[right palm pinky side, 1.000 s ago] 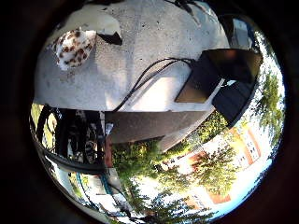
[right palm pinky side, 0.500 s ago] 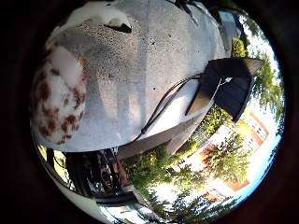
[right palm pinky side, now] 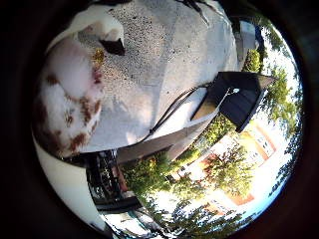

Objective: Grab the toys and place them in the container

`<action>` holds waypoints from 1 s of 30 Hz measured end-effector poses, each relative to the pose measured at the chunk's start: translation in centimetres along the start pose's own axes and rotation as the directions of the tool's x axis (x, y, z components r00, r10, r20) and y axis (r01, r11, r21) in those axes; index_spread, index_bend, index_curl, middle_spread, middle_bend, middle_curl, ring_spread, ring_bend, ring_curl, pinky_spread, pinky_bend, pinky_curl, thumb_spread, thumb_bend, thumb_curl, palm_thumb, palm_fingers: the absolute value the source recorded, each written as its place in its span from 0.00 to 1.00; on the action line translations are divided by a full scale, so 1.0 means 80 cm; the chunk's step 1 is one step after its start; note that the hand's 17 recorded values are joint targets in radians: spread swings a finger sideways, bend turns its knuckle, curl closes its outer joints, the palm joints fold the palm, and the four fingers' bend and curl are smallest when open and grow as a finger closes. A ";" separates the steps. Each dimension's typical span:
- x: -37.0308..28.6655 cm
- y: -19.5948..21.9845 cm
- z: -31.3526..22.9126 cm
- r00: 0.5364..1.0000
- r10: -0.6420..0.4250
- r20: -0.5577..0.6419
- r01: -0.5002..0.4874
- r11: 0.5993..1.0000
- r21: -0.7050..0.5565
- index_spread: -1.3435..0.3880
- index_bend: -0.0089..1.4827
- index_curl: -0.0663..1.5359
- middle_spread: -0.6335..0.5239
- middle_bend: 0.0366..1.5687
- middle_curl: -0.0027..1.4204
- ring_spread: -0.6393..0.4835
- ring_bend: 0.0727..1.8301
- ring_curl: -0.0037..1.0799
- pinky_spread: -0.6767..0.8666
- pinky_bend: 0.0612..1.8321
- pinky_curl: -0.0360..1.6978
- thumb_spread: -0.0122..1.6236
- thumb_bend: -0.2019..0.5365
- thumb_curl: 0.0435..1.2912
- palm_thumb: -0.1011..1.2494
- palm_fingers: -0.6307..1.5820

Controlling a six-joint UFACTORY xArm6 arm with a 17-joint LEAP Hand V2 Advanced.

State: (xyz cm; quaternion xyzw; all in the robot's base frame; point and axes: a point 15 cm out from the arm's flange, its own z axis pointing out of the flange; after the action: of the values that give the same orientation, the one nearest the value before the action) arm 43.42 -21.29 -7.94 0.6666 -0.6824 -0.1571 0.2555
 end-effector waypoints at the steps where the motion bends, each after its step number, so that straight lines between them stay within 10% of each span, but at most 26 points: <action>1: 0.002 0.004 0.002 1.000 0.007 0.008 -0.007 1.000 -0.009 0.50 0.34 0.06 0.34 0.58 0.68 0.53 0.71 0.69 0.64 0.71 0.40 0.65 0.34 0.33 0.69 0.74; 13: 0.022 0.066 -0.055 0.994 0.017 0.112 -0.010 0.998 -0.057 0.34 0.59 0.03 0.30 0.65 0.81 0.47 0.74 0.76 0.58 0.79 0.49 0.68 0.33 0.47 0.80 0.69; 30: -0.153 0.276 -0.334 0.934 -0.352 0.054 0.332 0.916 0.223 0.26 0.77 0.03 0.28 0.71 0.88 0.45 0.80 0.81 0.55 0.83 0.55 0.72 0.26 0.56 0.79 0.64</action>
State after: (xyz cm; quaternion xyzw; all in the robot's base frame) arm 39.77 -4.39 24.57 0.7908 -0.5791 -0.1575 0.1202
